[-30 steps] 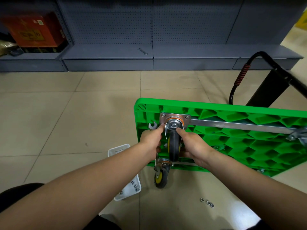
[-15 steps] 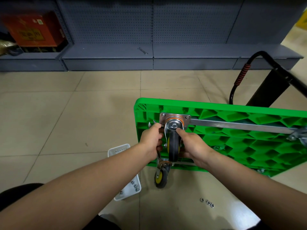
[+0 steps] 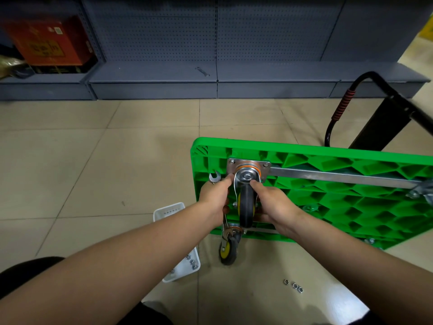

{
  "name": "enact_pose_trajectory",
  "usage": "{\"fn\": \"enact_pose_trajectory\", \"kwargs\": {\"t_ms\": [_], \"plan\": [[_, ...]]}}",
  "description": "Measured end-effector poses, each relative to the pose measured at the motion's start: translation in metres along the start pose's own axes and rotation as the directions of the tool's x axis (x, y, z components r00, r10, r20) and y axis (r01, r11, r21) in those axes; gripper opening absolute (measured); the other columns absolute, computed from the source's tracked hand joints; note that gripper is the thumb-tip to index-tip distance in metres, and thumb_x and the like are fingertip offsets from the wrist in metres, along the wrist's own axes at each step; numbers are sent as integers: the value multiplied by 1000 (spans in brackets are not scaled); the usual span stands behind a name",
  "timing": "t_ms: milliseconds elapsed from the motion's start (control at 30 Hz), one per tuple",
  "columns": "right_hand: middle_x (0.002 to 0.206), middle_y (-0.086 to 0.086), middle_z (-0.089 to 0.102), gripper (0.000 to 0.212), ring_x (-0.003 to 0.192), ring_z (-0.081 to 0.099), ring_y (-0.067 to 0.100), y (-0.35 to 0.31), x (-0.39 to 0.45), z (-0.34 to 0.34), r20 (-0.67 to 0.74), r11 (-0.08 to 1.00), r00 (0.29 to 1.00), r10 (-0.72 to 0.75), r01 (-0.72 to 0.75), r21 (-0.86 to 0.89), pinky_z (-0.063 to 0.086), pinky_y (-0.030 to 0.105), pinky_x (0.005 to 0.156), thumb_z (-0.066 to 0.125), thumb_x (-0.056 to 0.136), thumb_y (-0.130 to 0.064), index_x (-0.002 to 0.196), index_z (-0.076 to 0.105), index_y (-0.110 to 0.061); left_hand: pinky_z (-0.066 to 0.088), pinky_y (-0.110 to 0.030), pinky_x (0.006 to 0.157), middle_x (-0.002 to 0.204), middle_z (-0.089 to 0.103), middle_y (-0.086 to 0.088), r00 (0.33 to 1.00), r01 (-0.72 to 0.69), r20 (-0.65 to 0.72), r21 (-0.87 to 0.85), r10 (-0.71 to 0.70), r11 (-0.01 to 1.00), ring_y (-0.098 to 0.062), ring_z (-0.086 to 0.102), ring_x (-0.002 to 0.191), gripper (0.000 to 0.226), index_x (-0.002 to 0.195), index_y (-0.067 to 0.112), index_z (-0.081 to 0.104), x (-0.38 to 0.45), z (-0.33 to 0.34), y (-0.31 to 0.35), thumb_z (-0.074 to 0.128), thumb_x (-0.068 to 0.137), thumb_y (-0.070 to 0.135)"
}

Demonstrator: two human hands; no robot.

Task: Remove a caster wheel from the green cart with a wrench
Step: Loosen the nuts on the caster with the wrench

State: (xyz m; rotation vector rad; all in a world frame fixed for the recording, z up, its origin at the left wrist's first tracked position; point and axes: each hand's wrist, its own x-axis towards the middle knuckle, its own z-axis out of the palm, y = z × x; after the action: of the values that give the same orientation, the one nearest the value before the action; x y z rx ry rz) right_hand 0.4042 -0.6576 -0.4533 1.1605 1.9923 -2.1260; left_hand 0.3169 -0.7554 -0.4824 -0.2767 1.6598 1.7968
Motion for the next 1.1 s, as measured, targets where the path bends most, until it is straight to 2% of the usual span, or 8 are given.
{"fn": "enact_pose_trajectory", "kwargs": {"t_ms": [100, 233, 400, 500, 600, 767, 933, 1100], "plan": [[82, 8, 77, 31, 81, 74, 28, -1, -1, 0, 1, 1000, 1000, -2, 2, 11, 60, 46, 84, 48, 106, -35, 100, 67, -12, 27, -13, 35, 57, 45, 6, 1000, -12, -7, -16, 12, 1000, -4, 36, 34, 11, 89, 20, 64, 2, 0, -1, 69, 95, 29], [100, 15, 75, 30, 95, 73, 33, -2, -4, 1, -6, 1000, 1000, 11, -11, 2, 58, 51, 90, 48, 105, -36, 101, 67, -12, 23, -18, 39, 59, 41, 7, 1000, 9, -8, -11, -9, 1000, -6, 27, 37, 14, 85, 20, 59, 7, -2, -2, 60, 97, 29], [103, 17, 74, 32, 98, 72, 36, -3, -4, 1, -16, 1000, 1000, 19, -19, -3, 57, 54, 92, 48, 105, -37, 99, 68, -12, 19, -23, 44, 54, 38, 9, 999, 17, 52, -22, -16, 1000, -8, 24, 38, 22, 76, 24, 56, 11, -1, -2, 59, 94, 35], [104, 15, 75, 33, 98, 73, 34, -4, -5, 0, -18, 1000, 1000, 17, -17, -8, 57, 54, 93, 49, 105, -39, 104, 68, -12, 20, -22, 43, 64, 42, 6, 997, 12, 75, -8, -11, 1000, -8, 25, 40, 16, 87, 25, 63, 12, 0, -4, 65, 93, 40], [105, 15, 75, 34, 98, 73, 33, -4, -5, 0, -19, 1000, 1000, 7, -7, -9, 56, 54, 94, 49, 105, -39, 109, 68, -11, 21, -21, 42, 75, 47, 2, 996, 23, 84, -9, -22, 1000, -7, 27, 39, 22, 100, 23, 67, 14, -2, -5, 67, 93, 44], [95, 11, 76, 30, 94, 74, 31, -3, -5, 0, -4, 1000, 1000, 6, -6, -6, 58, 51, 93, 49, 105, -38, 97, 68, -15, 25, -19, 38, 62, 42, 5, 999, 25, 27, 6, -26, 1000, -10, 29, 45, 23, 89, 21, 64, 14, -2, -7, 69, 93, 43], [71, 0, 77, 30, 73, 75, 20, -2, -4, -1, 22, 1000, 1000, -10, 10, 8, 60, 43, 83, 46, 107, -34, 96, 67, -15, 24, -15, 37, 59, 37, 3, 1000, -3, -14, -12, 2, 1000, -8, 30, 38, 21, 81, 20, 61, 13, -1, -6, 72, 93, 35], [74, 3, 77, 32, 74, 75, 21, -1, -4, -1, 23, 1000, 1000, -18, 19, -12, 61, 45, 84, 47, 106, -34, 98, 69, -12, 20, -16, 38, 61, 35, 3, 999, -3, -46, -12, 2, 1000, -9, 24, 41, 18, 90, 19, 63, 14, -2, -5, 75, 90, 32]]}}
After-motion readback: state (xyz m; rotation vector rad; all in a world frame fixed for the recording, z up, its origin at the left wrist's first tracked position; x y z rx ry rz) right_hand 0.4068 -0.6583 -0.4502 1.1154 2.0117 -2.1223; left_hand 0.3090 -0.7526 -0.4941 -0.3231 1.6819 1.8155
